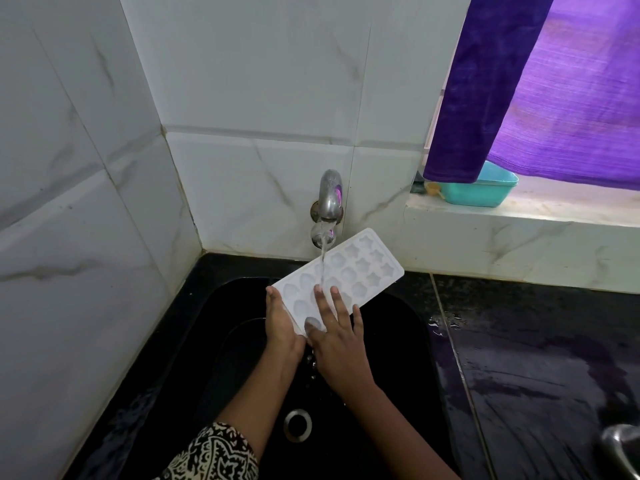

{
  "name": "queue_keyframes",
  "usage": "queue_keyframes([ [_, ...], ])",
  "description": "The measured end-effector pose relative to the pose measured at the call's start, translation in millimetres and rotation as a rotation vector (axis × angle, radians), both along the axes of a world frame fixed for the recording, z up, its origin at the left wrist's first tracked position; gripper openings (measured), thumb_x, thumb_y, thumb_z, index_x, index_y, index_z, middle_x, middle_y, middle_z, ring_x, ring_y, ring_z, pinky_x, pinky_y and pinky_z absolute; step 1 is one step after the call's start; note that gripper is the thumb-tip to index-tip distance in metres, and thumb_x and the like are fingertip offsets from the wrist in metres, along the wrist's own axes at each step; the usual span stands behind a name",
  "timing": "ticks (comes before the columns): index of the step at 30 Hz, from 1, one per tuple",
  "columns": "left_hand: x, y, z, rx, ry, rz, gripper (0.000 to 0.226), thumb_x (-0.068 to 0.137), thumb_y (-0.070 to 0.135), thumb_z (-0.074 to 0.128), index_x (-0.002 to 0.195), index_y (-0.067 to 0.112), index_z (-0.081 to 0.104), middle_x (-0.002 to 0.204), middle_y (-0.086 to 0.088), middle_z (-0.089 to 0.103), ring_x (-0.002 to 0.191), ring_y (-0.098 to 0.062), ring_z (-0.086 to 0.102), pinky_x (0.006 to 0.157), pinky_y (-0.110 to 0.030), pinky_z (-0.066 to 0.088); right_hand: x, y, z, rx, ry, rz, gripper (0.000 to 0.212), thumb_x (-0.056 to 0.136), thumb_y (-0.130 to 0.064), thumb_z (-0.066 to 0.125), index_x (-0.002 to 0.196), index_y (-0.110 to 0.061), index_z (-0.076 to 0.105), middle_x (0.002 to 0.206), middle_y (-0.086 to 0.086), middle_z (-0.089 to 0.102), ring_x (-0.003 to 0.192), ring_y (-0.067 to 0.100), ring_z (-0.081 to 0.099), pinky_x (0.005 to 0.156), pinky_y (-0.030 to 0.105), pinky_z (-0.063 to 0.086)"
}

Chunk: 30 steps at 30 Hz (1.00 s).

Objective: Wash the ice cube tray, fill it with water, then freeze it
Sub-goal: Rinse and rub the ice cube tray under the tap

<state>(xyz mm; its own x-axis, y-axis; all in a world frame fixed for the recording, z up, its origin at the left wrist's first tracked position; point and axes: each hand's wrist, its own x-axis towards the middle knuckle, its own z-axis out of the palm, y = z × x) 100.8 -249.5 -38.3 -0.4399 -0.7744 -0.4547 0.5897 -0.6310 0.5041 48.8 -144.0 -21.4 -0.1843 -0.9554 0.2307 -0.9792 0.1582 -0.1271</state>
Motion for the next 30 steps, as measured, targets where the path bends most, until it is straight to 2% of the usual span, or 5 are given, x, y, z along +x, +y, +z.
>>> queue_keyframes([
  [5,-6,6,1,0.004,-0.013,-0.006,0.071,0.095,0.065,0.034,0.133,0.008,0.056,0.128,-0.021,0.062,0.119,-0.042,0.058,0.108,-0.058,0.038,-11,6,10,-0.066,0.148,-0.03,0.014,0.075,-0.043,0.07,0.073,-0.033,0.059,0.153,0.005,0.031,0.142,0.027,0.013,0.108,0.051,0.022],
  [8,-6,5,1,-0.027,-0.003,-0.031,0.072,0.096,0.065,0.031,0.135,0.008,0.054,0.128,-0.021,0.062,0.119,-0.042,0.058,0.108,-0.058,0.038,-14,8,15,-0.097,0.168,-0.048,0.019,0.068,-0.049,0.075,0.074,-0.037,0.062,0.15,0.006,0.037,0.139,0.029,0.028,0.103,0.055,0.032],
  [17,-1,10,-3,0.002,-0.075,-0.054,0.071,0.095,0.065,0.033,0.134,0.009,0.055,0.127,-0.02,0.063,0.117,-0.041,0.059,0.105,-0.055,0.042,-6,14,8,-0.083,0.13,-0.106,0.023,0.065,-0.054,0.076,0.063,-0.035,0.064,0.148,0.007,0.039,0.139,0.03,0.032,0.107,0.055,0.021],
  [22,-1,13,-2,0.009,0.009,-0.054,0.075,0.096,0.065,0.031,0.138,0.006,0.05,0.134,-0.023,0.057,0.123,-0.042,0.054,0.109,-0.055,0.037,5,6,-3,0.022,0.014,-0.058,0.013,0.09,-0.033,0.052,0.097,-0.027,0.061,0.153,0.0,-0.022,0.14,0.026,-0.026,0.112,0.058,-0.003],
  [30,-2,14,-3,-0.004,0.032,-0.042,0.074,0.096,0.064,0.031,0.141,0.007,0.046,0.138,-0.023,0.054,0.127,-0.043,0.05,0.113,-0.058,0.032,-1,7,6,0.062,-0.024,-0.058,0.019,0.088,-0.033,0.041,0.095,-0.029,0.059,0.151,-0.002,-0.027,0.136,0.02,-0.036,0.108,0.051,-0.02],
])
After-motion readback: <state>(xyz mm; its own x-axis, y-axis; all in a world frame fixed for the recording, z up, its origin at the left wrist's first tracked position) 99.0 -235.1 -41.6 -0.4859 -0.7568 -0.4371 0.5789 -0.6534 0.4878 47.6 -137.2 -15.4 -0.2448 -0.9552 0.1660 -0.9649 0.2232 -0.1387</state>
